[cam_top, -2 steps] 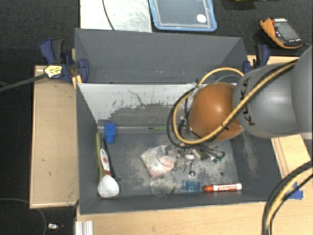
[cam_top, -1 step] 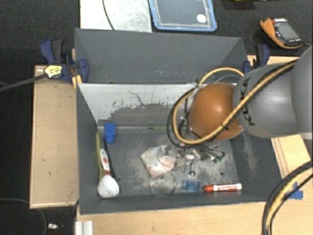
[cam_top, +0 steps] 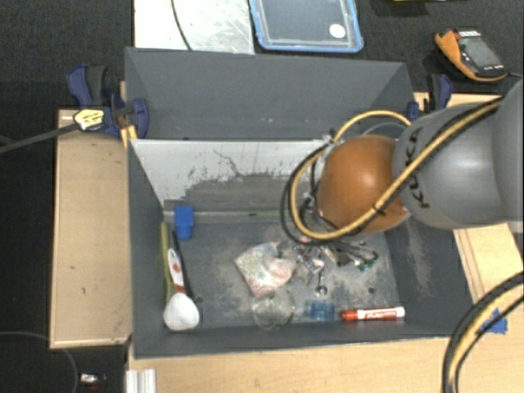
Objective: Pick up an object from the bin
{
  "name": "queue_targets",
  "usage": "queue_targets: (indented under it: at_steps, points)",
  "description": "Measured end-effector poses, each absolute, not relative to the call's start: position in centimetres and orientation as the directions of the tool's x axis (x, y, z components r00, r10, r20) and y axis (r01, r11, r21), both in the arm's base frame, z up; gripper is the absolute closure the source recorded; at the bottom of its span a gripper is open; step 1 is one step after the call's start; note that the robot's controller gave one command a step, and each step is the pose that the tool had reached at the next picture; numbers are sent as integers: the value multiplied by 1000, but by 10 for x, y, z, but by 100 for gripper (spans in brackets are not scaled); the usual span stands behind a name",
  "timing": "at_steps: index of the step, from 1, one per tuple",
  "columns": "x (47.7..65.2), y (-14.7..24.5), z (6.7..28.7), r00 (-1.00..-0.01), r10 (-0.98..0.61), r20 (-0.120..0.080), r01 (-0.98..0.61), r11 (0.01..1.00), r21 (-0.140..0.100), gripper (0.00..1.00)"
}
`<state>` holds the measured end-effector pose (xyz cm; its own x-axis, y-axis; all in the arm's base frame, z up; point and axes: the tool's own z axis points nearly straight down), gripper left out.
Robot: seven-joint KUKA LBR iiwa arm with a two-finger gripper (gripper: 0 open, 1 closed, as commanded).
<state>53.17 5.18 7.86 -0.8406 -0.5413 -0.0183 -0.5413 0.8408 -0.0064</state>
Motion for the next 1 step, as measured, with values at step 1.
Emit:
queue_targets:
  at_steps: [1]
  points:
    - [532,52,93,-842,-539,-20,-539,843,-7,100]
